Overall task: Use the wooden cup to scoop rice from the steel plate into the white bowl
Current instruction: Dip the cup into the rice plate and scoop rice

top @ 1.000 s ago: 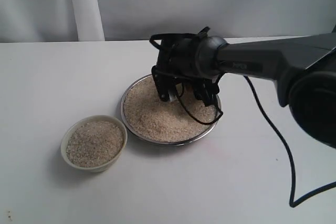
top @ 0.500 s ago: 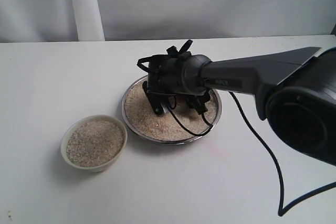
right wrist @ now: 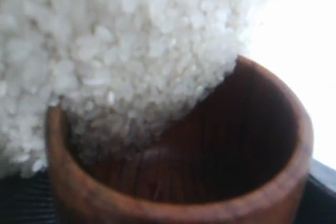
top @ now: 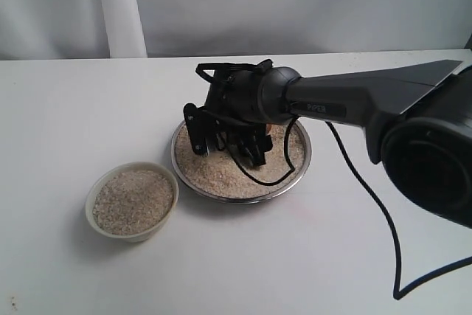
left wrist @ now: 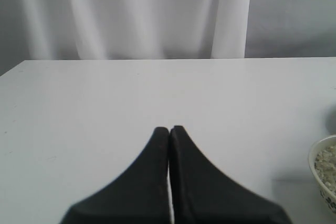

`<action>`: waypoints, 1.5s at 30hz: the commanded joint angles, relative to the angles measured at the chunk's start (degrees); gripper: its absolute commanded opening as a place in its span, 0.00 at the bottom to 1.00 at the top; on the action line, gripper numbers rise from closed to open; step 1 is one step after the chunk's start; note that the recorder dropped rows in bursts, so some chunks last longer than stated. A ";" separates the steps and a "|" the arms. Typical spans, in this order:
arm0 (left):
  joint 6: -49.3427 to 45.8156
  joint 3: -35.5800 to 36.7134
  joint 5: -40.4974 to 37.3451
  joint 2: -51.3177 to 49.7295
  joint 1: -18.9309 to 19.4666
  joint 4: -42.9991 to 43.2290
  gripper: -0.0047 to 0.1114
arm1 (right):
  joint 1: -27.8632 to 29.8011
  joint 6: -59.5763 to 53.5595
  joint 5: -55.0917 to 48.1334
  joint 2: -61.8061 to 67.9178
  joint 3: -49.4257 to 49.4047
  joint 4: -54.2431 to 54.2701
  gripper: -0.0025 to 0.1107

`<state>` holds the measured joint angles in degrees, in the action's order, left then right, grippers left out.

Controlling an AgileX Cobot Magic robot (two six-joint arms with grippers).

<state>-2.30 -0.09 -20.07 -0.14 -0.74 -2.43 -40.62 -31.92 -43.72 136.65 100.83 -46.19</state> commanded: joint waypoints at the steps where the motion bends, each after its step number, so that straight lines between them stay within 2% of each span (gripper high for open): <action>1: 0.22 0.09 0.33 0.14 -0.15 0.02 0.04 | 0.07 0.39 1.50 1.69 -0.98 9.00 0.02; 17: 0.22 0.09 0.33 0.14 -0.15 0.02 0.04 | 1.49 0.05 0.76 1.46 -0.98 20.52 0.02; 32: 0.22 0.09 0.33 0.14 -0.15 0.02 0.04 | 8.21 -10.28 2.88 -2.77 -1.08 46.19 0.02; 45: 0.22 0.09 0.33 0.14 -0.15 0.02 0.04 | 10.02 -13.28 3.84 -3.60 -1.08 52.63 0.02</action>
<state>-2.30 -0.09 -20.07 -0.14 -0.74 -2.43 -30.81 -44.45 -39.61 133.48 100.37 2.68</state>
